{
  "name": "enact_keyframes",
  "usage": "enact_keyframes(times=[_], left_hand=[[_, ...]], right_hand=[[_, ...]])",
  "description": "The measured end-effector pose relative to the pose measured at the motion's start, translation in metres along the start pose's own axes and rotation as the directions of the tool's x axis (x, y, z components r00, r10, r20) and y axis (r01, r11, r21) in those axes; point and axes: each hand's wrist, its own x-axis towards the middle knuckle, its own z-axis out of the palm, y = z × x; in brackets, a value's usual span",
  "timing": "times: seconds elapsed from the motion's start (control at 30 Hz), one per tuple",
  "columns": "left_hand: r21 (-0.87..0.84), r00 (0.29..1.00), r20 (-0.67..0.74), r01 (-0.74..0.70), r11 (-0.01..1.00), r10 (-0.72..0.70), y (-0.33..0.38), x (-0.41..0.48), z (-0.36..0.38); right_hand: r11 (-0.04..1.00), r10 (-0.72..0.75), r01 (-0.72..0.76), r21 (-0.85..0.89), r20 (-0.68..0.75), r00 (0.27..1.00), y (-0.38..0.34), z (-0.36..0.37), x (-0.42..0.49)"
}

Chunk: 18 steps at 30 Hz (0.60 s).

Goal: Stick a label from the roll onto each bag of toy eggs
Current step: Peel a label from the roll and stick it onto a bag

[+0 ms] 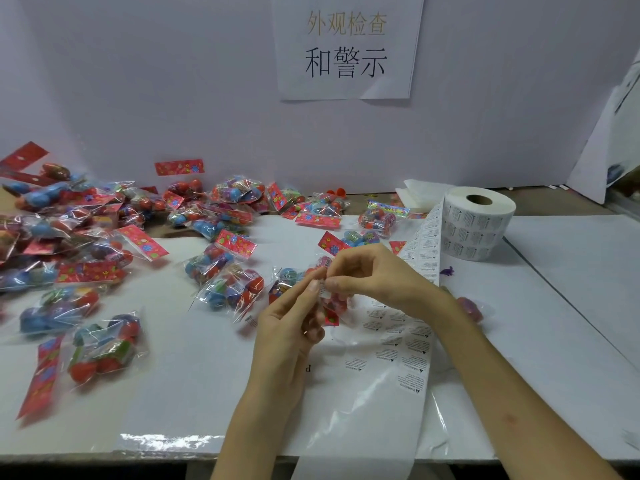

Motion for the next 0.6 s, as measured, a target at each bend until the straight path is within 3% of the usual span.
enact_keyframes(times=[0.2, 0.6], left_hand=[[0.183, 0.985, -0.141, -0.072, 0.981, 0.098, -0.0065, 0.0018, -0.0017], [0.351, 0.971, -0.175, -0.094, 0.932, 0.164, -0.0064, 0.0003, -0.0035]], right_hand=[[1.0, -0.007, 0.007, -0.009, -0.02, 1.0, 0.003, 0.0006, 0.0018], [0.995, -0.013, 0.007, -0.098, -0.066, 0.998, 0.004, 0.0028, 0.0029]])
